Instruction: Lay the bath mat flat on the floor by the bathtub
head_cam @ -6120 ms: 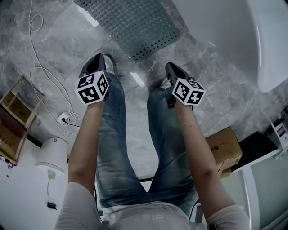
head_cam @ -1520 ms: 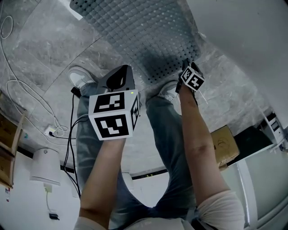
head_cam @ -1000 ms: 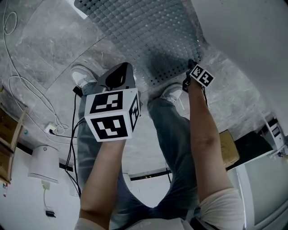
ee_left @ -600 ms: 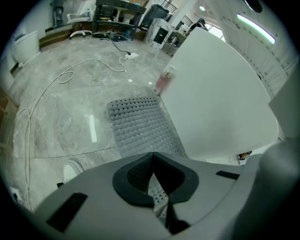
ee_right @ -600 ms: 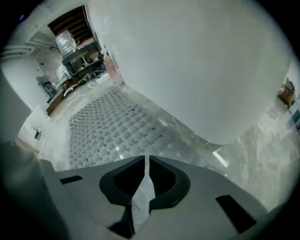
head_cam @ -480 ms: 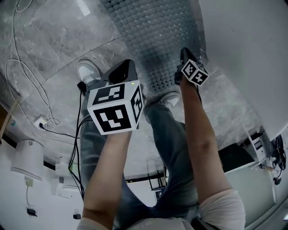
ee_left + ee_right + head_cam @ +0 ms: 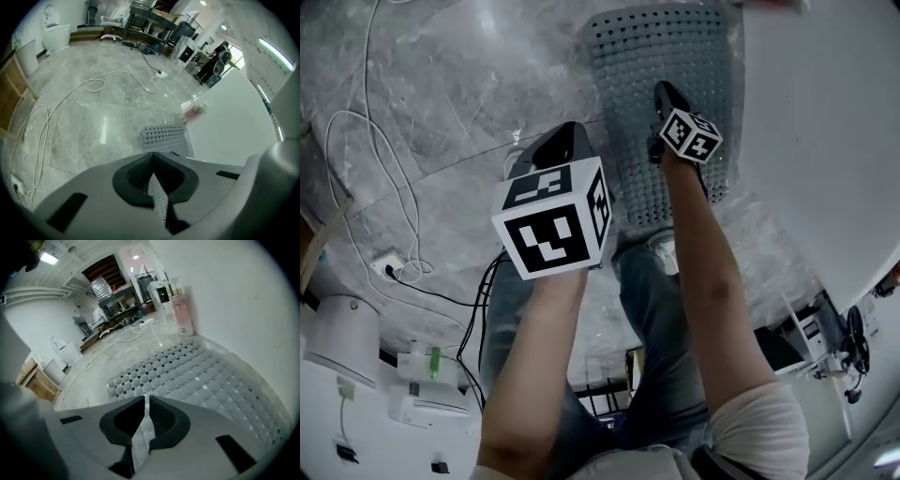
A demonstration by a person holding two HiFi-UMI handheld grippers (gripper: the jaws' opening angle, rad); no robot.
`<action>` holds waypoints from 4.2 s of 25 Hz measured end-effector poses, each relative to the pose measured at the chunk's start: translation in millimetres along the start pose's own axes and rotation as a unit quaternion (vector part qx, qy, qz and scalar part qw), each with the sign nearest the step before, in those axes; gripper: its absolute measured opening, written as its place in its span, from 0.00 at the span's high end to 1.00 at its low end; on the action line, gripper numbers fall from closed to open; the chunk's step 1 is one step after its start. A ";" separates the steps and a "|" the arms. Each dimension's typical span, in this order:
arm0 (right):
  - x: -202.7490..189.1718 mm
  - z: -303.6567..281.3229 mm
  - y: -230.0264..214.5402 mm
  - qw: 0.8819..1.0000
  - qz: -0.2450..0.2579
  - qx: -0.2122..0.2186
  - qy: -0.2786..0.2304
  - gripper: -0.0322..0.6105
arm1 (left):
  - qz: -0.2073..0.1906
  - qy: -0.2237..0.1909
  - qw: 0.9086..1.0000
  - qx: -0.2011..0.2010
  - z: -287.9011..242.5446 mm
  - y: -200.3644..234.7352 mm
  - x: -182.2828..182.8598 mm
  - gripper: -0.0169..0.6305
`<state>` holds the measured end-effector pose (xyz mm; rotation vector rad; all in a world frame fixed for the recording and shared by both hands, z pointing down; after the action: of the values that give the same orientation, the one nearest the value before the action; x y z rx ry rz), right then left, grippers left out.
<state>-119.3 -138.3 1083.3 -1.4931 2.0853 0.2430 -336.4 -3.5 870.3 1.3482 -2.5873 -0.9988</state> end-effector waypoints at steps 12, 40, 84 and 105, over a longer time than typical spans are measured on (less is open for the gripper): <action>29.7 -106.1 107.9 1.000 -0.007 0.009 0.008 0.88 | 0.028 -0.069 0.997 0.030 41.0 87.8 103.7 0.95; 14.9 121.3 -28.3 0.996 -0.079 0.022 0.028 0.91 | -0.078 0.006 0.995 0.057 -2.2 -34.8 -54.5 0.95; 266.9 768.3 -27.8 0.996 -0.039 0.071 -0.048 0.91 | -0.282 0.007 0.957 -0.070 388.5 -436.7 -14.8 0.95; 425.7 995.6 11.5 0.944 0.054 0.109 -0.306 0.91 | -0.433 -0.203 0.846 -0.234 579.8 -636.0 95.1 0.95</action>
<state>105.8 -31.6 29.5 -1.0035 1.6260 0.4395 -132.9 -34.5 29.3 2.3602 -1.6085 -2.0430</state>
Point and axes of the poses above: the fingertips, and each gripper's own axes: z backward along the fingers, y to its left, x out of its top, the point moved 6 cm from there along z, backward along the fingers, and after that the axes turned 11 degrees about -x, right-handed, at the moved point
